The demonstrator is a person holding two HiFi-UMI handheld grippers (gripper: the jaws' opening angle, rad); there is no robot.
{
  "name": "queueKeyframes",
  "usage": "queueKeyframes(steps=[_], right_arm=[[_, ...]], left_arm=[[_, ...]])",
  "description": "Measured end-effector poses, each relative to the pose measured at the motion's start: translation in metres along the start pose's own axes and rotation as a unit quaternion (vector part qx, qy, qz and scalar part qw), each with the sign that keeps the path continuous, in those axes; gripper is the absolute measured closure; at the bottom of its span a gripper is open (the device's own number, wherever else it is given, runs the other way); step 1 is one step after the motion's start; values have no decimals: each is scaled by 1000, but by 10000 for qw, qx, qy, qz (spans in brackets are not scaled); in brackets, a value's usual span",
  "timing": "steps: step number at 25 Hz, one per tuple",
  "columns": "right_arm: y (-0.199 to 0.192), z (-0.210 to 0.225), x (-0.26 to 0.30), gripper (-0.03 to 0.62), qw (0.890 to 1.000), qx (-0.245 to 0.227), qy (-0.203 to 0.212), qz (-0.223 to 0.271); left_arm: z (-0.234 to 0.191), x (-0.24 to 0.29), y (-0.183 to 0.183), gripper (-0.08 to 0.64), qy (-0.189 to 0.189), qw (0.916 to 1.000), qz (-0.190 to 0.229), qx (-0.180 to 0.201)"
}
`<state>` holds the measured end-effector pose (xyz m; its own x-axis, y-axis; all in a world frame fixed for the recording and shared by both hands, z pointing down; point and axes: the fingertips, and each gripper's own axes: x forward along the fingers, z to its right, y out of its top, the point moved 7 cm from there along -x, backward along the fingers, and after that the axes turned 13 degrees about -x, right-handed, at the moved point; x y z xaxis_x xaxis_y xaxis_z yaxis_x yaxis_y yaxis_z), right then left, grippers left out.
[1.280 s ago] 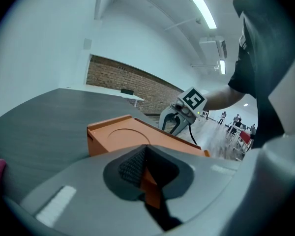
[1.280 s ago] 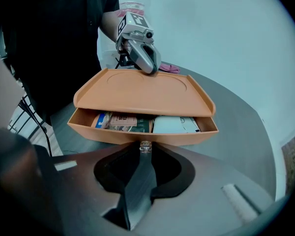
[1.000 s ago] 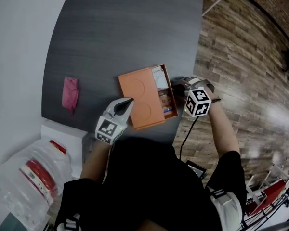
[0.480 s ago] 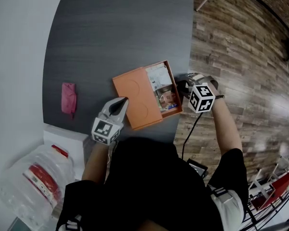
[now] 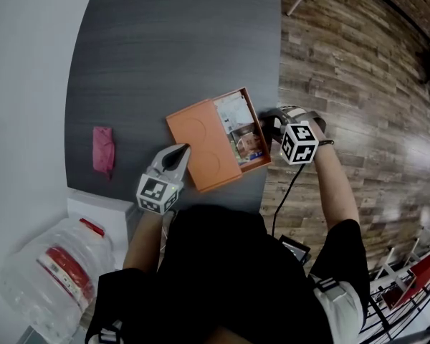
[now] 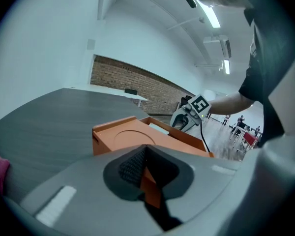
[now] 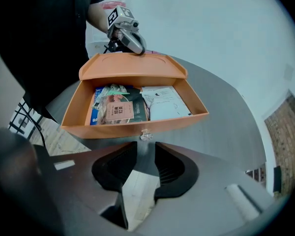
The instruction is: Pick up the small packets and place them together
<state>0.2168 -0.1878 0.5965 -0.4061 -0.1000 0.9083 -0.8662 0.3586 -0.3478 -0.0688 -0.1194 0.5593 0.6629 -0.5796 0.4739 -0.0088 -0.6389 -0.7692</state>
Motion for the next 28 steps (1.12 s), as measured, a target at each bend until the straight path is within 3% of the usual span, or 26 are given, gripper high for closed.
queueKeyframes(steps=[5,11,19,28], right_arm=[[-6,8,-40,476,9965,610,-562,130],[24,7,-65,476,9945,565,-831,298],[72,0,-37,461,9988,127,-338,320],[77,1,2,368,9969,-459,442,-470]], left_arm=[[-3,3,1,561,-13,9999,73,-140],[-4,10,3,561,-36,9999,62,-140],[5,23,1,561,-113,9994,-114,298],[5,22,2,561,-218,9997,78,75]])
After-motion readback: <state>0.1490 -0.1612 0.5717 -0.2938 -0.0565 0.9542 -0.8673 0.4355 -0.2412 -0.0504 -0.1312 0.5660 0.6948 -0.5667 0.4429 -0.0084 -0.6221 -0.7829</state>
